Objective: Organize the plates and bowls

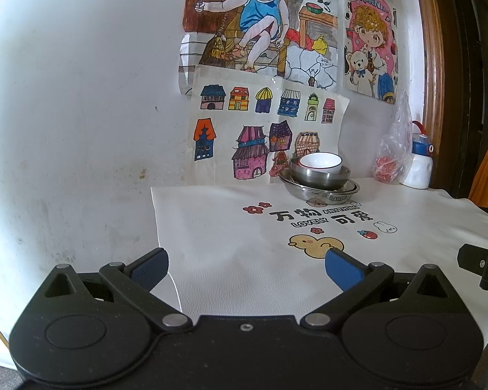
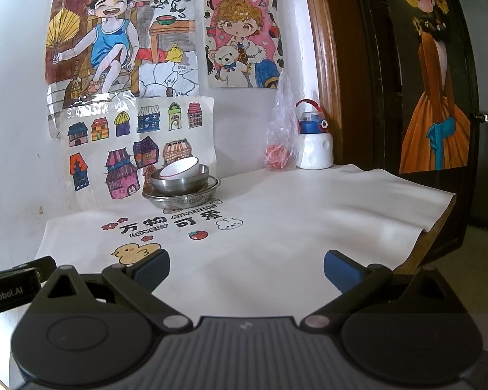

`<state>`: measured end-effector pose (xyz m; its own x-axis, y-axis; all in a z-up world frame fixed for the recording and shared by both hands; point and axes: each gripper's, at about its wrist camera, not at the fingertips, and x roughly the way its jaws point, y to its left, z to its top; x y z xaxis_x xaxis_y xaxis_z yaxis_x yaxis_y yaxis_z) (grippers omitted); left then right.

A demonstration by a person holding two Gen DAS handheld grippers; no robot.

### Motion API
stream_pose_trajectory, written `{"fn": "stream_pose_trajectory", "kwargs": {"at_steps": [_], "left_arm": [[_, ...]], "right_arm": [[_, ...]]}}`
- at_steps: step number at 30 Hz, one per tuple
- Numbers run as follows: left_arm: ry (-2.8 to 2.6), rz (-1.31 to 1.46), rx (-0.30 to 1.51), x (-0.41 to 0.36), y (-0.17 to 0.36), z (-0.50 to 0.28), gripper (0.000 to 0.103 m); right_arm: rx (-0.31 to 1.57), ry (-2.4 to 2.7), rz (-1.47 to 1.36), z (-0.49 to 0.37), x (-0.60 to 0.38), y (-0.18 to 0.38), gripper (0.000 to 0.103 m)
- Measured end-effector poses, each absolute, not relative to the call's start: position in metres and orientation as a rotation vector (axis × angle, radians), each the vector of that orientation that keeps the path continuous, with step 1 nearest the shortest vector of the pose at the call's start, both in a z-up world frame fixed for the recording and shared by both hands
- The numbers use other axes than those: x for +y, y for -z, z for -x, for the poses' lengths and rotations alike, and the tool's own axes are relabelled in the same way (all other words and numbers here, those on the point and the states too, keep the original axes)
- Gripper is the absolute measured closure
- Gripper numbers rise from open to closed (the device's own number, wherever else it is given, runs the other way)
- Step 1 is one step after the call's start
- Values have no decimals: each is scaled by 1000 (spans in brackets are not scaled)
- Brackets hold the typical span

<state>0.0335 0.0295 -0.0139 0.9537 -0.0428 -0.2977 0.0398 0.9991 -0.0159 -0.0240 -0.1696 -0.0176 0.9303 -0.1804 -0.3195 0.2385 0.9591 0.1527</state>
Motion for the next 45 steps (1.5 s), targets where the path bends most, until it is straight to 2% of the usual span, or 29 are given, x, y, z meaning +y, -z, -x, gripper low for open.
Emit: {"fn": "stream_pose_trajectory", "kwargs": {"at_steps": [45], "left_arm": [[42, 4, 293, 29, 12, -30, 1]], "right_arm": [[301, 212, -188, 25, -169, 17, 0]]}}
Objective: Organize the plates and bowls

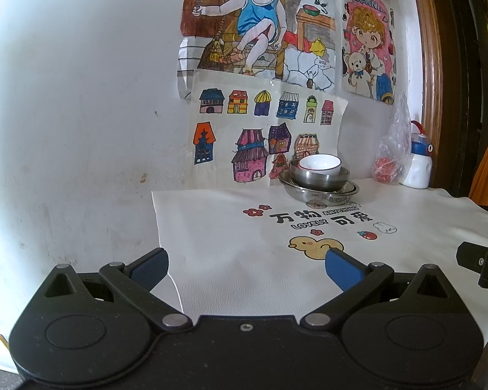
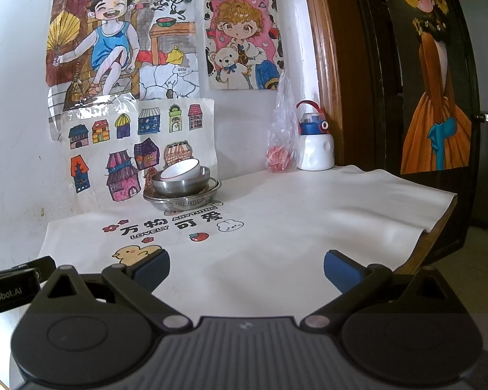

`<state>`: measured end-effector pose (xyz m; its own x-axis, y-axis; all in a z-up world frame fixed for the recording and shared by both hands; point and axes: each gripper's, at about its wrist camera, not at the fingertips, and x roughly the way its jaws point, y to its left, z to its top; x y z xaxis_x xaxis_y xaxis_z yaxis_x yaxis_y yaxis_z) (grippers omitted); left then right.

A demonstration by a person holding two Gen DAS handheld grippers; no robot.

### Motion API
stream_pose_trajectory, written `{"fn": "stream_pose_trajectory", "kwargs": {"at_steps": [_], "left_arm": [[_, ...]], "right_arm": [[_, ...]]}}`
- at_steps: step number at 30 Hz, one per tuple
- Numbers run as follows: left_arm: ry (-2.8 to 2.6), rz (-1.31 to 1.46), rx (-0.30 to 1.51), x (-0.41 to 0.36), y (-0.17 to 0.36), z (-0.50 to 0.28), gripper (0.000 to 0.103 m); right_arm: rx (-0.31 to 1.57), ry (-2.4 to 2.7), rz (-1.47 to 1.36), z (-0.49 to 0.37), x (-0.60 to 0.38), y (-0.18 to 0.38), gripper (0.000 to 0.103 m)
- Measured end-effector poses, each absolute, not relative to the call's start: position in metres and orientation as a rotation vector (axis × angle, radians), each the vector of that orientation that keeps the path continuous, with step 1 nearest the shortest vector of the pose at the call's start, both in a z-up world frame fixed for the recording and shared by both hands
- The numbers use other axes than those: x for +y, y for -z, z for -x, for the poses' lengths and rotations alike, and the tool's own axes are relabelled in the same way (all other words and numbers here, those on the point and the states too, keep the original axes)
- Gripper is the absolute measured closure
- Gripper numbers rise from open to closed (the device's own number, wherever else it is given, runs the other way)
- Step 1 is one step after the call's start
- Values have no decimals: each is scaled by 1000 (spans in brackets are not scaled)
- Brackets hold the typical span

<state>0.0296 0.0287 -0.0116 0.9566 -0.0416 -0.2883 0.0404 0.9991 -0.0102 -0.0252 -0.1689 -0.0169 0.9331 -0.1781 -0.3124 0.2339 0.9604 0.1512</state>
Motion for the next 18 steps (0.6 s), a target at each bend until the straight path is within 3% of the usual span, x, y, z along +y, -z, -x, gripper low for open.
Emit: {"fn": "stream_pose_trajectory", "kwargs": {"at_steps": [18], "left_arm": [[36, 22, 297, 29, 14, -33, 1]], "right_arm": [[311, 212, -195, 22, -170, 19, 0]]}}
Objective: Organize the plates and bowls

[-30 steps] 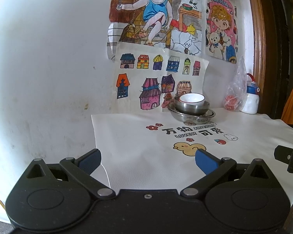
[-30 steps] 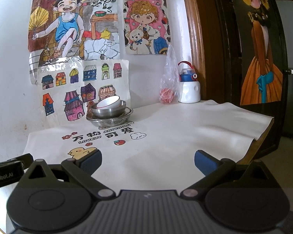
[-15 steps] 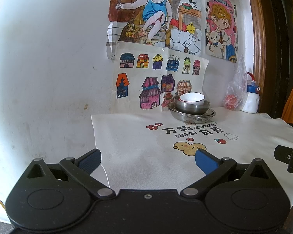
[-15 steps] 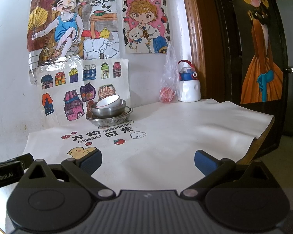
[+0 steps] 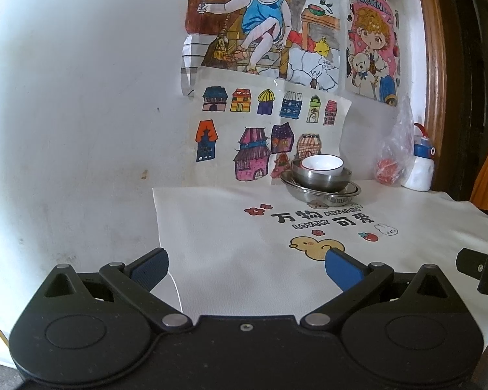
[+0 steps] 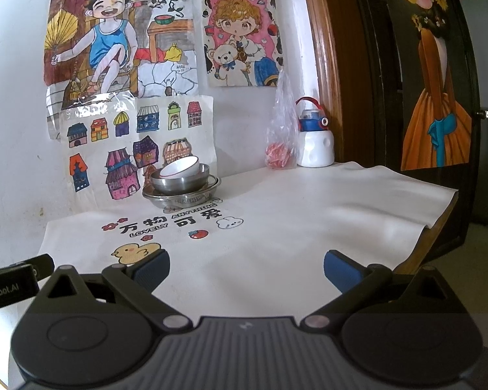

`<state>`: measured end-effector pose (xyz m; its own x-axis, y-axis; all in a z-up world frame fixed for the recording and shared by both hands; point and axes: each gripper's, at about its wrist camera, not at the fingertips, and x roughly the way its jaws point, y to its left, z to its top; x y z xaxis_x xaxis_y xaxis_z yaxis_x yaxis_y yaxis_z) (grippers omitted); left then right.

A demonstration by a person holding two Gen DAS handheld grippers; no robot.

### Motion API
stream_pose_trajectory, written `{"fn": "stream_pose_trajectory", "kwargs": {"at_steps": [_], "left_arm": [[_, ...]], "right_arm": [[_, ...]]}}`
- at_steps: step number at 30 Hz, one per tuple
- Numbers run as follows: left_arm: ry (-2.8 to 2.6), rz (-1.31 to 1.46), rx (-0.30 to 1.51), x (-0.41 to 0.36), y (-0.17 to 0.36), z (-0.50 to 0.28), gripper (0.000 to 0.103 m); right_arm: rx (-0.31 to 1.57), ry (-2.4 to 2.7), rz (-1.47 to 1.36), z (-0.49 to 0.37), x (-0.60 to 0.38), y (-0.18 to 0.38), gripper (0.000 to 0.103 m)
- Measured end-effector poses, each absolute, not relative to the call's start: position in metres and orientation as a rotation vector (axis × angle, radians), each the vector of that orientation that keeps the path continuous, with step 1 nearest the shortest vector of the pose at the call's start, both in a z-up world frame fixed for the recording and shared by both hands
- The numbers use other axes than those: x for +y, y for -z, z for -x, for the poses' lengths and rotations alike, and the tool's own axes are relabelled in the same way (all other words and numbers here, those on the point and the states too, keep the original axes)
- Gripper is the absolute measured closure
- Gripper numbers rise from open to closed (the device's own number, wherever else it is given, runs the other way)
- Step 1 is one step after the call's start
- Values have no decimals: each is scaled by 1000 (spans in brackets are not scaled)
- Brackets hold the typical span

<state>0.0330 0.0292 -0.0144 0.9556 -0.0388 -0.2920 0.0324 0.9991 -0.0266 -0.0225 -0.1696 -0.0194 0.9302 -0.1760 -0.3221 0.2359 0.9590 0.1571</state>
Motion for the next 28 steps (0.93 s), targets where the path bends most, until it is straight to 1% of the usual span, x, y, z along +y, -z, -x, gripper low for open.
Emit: {"fn": "stream_pose_trajectory", "kwargs": {"at_steps": [28], "left_arm": [[40, 2, 299, 25, 16, -33, 1]], "right_arm": [[324, 213, -204, 20, -168, 25, 0]]}}
